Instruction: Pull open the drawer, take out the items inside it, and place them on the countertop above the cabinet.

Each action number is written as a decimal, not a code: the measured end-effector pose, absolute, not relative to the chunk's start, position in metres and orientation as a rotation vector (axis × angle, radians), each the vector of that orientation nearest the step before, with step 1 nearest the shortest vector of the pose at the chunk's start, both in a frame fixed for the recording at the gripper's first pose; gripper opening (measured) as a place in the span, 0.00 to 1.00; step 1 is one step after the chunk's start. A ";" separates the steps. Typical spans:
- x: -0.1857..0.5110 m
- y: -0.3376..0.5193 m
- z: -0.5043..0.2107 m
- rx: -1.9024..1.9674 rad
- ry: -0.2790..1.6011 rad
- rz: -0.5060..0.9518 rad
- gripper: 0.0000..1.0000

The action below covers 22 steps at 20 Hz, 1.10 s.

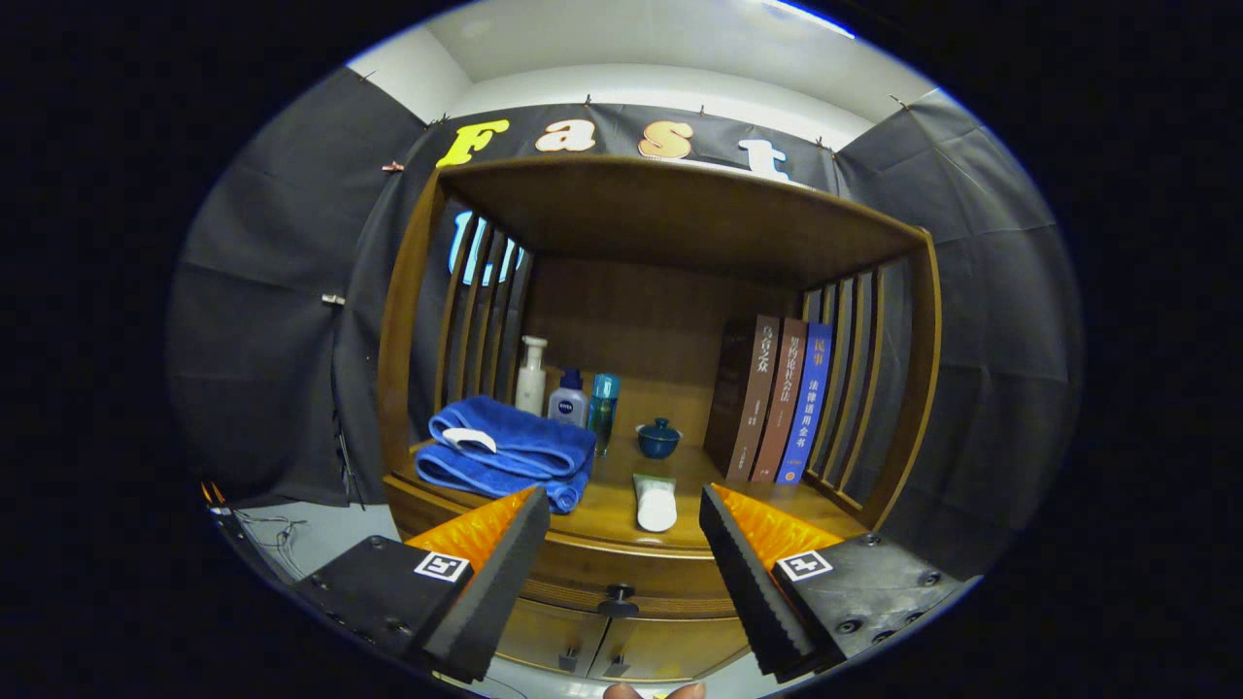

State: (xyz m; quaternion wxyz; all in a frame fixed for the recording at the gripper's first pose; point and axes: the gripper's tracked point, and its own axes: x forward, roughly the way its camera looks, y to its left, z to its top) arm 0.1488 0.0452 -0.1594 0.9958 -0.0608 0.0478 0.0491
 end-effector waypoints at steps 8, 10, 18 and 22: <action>0.108 0.047 -0.089 -0.050 0.083 0.080 0.99; 0.096 0.046 -0.079 -0.047 0.085 0.062 0.99; 0.040 0.043 -0.029 0.012 0.035 0.043 0.99; 0.026 0.047 -0.017 0.001 0.018 0.058 0.99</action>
